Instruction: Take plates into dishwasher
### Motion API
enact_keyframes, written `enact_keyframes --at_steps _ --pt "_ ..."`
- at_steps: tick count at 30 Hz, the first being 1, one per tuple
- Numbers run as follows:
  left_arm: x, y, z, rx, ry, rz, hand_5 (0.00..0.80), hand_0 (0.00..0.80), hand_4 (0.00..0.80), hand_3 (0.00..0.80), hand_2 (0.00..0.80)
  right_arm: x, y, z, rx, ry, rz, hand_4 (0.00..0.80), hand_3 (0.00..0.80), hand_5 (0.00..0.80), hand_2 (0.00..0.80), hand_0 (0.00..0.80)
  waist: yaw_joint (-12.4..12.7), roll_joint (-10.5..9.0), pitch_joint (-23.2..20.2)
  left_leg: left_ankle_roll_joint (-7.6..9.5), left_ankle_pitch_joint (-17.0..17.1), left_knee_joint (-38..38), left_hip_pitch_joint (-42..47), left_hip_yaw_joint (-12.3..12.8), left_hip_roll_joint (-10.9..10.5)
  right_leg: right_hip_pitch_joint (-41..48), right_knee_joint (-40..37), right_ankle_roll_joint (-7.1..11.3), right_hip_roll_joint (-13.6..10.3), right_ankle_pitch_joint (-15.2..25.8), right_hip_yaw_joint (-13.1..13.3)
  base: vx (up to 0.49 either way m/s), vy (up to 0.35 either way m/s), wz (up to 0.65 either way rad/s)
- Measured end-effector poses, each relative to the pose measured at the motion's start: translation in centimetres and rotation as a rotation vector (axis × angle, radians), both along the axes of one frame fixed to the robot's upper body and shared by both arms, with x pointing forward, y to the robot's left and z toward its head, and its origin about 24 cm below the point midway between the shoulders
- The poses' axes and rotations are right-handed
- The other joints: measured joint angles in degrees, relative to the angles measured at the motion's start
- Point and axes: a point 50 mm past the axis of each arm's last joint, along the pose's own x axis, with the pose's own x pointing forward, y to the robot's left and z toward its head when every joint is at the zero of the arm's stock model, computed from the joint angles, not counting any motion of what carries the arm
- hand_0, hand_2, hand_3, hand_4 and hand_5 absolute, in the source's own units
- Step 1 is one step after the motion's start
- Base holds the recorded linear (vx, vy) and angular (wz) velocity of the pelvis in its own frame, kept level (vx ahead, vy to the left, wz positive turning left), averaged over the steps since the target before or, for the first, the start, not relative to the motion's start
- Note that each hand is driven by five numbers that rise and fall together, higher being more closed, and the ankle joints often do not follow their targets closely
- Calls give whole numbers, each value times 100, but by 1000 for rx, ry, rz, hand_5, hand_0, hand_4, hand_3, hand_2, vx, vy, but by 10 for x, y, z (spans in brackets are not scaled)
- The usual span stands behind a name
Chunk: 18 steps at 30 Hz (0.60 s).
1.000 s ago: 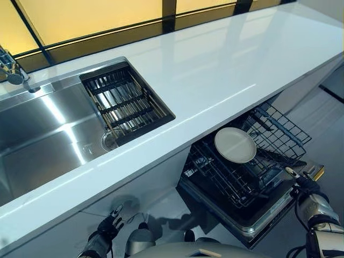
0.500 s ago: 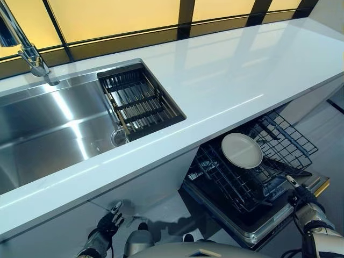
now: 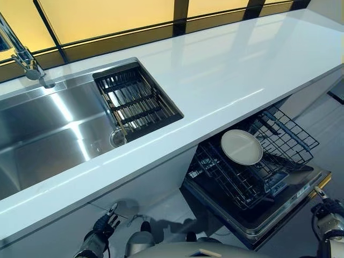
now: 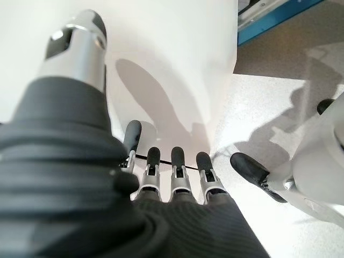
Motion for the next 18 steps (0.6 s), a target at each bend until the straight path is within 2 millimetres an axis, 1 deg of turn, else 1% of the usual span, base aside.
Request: enact_keyframes --at_steps 3,5,9,11,13,16,18 --pt "1 3 1 7 -2 2 0 0 0 0 0 -6 -3 0 -6 40 5 0 0 0 0 0 -112 -89 50 0 -1 -4 -6 47 -2 -34 9 8 -5 5 42 -11 4 -7" --pt "3 3 2 6 -8 3 0 0 0 0 0 -14 -4 -1 -8 64 3 0 0 0 0 0 -121 -131 73 -2 -2 -5 -12 73 4 -65 37 8 -2 5 57 -23 -33 -8" --pt "5 2 2 0 -19 21 0 0 0 0 0 -22 -3 -6 19 103 29 0 0 0 0 0 -146 -172 96 2 3 -4 -24 87 11 -98 71 12 3 2 61 -71 -78 -2" --pt "8 2 4 1 -30 18 0 0 0 0 0 -22 0 -8 39 114 47 0 0 0 0 0 -145 -171 99 8 13 -2 -77 84 21 -168 114 16 12 -4 58 -155 -103 1" --pt "12 1 5 2 -46 15 0 0 0 0 0 -21 4 -13 58 110 57 0 0 0 0 0 -128 -170 105 7 48 -2 -164 78 35 -279 179 28 26 -18 57 -154 -83 2" --pt "20 0 9 4 -76 10 0 0 0 0 0 -16 25 -30 117 127 101 0 0 0 0 0 -110 -158 138 -10 140 5 -304 32 50 -428 247 6 48 -1 42 -212 -83 5" --pt "25 -1 11 0 -97 8 0 0 0 0 0 -8 40 -39 154 127 135 0 0 0 0 0 -103 -121 199 -9 172 4 -364 29 62 -518 284 4 57 1 38 -246 -71 0"
